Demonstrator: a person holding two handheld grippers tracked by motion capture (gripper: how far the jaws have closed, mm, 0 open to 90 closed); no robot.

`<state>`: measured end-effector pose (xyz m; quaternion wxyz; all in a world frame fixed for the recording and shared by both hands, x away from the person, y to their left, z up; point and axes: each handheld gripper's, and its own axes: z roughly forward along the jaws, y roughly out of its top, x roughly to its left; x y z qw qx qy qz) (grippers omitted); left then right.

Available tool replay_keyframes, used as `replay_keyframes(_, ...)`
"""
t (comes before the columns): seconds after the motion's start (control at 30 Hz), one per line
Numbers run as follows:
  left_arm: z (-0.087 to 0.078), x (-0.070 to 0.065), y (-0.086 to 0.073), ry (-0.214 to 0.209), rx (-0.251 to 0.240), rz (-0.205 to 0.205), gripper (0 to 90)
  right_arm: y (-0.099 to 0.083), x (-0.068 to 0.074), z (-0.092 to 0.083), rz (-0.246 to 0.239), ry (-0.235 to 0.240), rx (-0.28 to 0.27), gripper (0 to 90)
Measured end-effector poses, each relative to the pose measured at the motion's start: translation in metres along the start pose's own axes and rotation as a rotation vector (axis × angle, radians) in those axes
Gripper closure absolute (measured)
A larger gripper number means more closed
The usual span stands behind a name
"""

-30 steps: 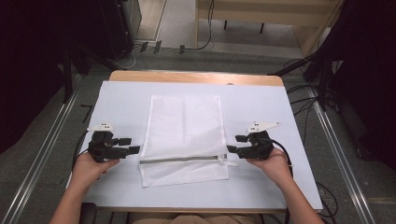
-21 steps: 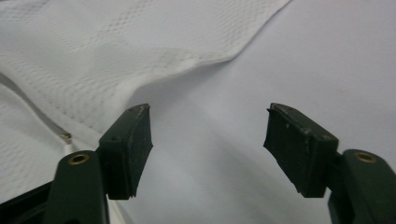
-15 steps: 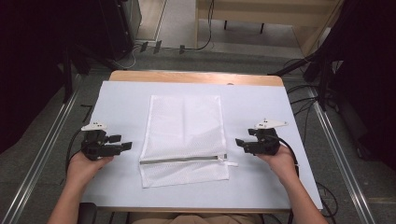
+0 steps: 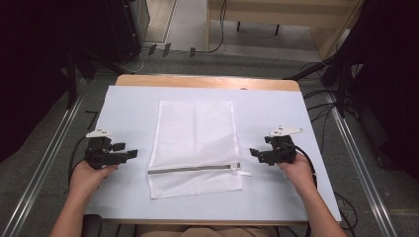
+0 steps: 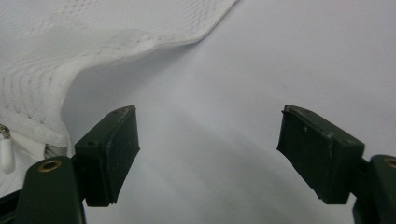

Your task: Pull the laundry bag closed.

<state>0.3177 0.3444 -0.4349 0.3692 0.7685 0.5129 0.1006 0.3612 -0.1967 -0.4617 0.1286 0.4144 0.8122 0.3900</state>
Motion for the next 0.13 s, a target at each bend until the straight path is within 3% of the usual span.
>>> replay_keyframes(0.13,0.0032,-0.0001,-0.0016,0.04,0.0,0.013,27.0,-0.0006,-0.0018,0.0011,-0.007,-0.017,0.001,21.2)
